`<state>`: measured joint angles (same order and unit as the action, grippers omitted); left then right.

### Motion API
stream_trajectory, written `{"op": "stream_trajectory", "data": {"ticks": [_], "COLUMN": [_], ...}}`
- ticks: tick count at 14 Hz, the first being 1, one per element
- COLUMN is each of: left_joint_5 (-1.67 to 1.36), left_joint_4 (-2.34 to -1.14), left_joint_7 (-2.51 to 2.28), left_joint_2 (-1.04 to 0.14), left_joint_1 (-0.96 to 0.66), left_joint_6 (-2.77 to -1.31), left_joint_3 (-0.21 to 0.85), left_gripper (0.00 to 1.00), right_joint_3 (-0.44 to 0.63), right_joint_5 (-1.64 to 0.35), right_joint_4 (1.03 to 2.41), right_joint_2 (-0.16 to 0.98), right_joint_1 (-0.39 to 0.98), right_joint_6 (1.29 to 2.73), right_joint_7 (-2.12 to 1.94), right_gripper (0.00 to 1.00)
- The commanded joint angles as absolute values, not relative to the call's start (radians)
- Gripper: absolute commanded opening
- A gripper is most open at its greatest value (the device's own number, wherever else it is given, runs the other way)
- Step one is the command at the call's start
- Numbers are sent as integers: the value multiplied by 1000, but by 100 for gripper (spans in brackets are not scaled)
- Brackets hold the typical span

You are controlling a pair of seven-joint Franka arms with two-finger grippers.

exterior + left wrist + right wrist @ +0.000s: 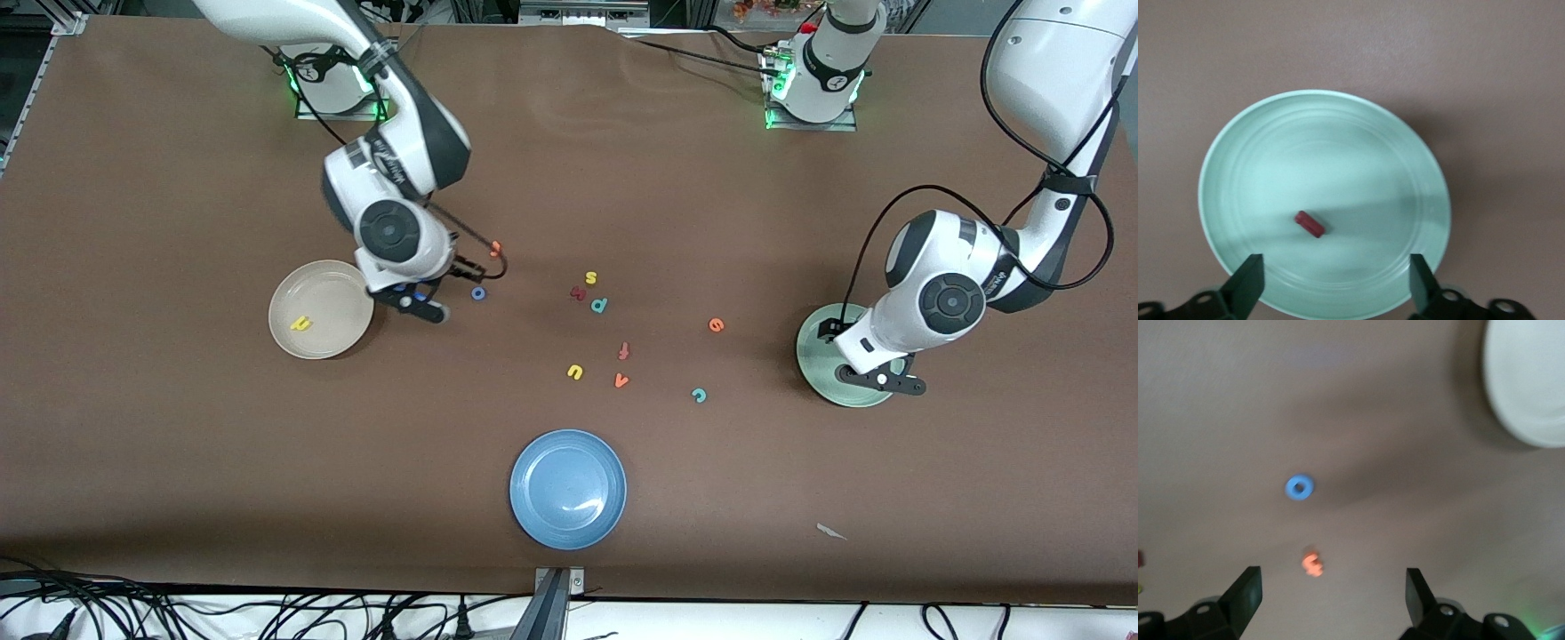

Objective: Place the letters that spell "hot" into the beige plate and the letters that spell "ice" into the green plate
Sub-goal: 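Grasp the orange f with the right gripper while the left gripper grasps the orange e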

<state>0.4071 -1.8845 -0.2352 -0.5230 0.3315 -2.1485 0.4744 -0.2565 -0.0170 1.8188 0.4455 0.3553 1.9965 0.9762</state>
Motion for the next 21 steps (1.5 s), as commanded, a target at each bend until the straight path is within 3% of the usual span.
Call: {"op": "stream_trajectory", "data": {"ticks": [1, 8, 10, 12, 15, 21], "left_joint_5": [364, 259, 261, 271, 348, 443], "left_joint_4": [-1865, -1893, -1919, -1937, -1977, -1999], "left_joint_7": [-360, -529, -601, -658, -754, -870], "left_joint_2": [-531, -561, -571, -581, -592, -617], "left_joint_1": [273, 166, 132, 103, 75, 61], "left_joint_6": [-2146, -2299, -2368, -2411, -2483, -2503], "left_joint_3": [476, 474, 472, 472, 469, 471], "left_gripper": [100, 100, 100, 100, 100, 100], "right_joint_3": [-322, -357, -357, -357, -356, -350], "right_joint_5": [-23, -20, -18, -18, -15, 24], "right_joint_4": [1940, 2195, 2218, 2218, 2230, 2240], "right_joint_2": [423, 419, 419, 426, 428, 436], "right_joint_1": [342, 342, 345, 357, 374, 374], "right_joint_6": [2139, 2522, 2549, 2551, 2574, 2606], "right_joint_7": [1052, 1072, 1085, 1085, 1086, 1083], "right_gripper": [95, 95, 91, 78, 72, 72]}}
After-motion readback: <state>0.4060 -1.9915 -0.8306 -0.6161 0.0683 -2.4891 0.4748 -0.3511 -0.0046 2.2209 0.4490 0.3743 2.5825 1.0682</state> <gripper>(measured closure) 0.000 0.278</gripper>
